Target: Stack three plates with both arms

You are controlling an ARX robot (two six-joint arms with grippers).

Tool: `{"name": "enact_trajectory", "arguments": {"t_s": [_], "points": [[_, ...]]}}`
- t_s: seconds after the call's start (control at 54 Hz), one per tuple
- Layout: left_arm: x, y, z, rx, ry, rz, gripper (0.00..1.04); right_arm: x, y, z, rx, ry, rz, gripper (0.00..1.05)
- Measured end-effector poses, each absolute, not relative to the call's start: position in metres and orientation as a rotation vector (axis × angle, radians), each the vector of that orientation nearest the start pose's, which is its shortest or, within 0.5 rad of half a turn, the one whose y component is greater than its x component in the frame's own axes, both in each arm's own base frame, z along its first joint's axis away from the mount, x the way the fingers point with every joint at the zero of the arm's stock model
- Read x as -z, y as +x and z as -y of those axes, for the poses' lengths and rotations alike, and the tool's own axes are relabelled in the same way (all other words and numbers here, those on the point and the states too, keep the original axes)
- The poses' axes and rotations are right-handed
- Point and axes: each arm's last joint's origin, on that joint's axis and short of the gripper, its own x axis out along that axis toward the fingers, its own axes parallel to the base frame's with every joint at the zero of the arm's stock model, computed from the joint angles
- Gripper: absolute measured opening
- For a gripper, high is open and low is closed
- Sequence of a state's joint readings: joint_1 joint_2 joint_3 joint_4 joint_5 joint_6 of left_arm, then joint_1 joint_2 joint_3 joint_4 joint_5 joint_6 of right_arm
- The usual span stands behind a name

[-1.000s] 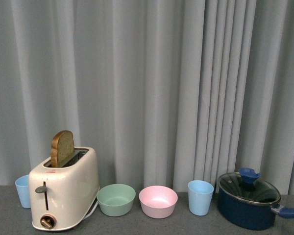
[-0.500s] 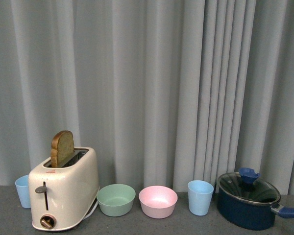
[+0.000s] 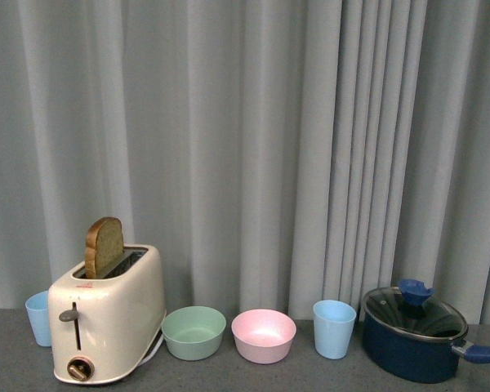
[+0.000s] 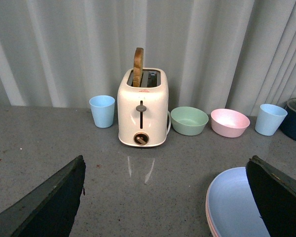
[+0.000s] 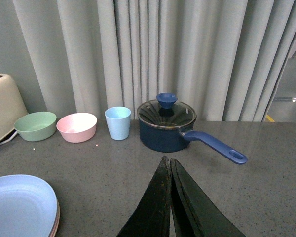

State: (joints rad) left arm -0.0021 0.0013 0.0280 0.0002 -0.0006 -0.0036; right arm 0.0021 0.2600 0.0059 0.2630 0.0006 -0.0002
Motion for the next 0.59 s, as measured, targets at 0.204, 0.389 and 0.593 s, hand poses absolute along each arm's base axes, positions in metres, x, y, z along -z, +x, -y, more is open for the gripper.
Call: {"name": "enact_trajectory", "arguments": {"t_s": [0.204,0.389,0.593], "points": [[-0.173,0.096,0.000,0.002,-0.004,0.027,0.98,-0.168,0.110,0.000,-0.002,0.000,0.009,0.03],[-0.173,0.096,0.000,0.002,-0.004,0.027,0.98,-0.166,0.103,0.000,-0.001,0.000,-0.007,0.03],[-0.173,0.096,0.000,0.002,-0.004,0.027,0.98,-0.165,0.098,0.000,-0.002,-0.001,0.002,0.03]]}}
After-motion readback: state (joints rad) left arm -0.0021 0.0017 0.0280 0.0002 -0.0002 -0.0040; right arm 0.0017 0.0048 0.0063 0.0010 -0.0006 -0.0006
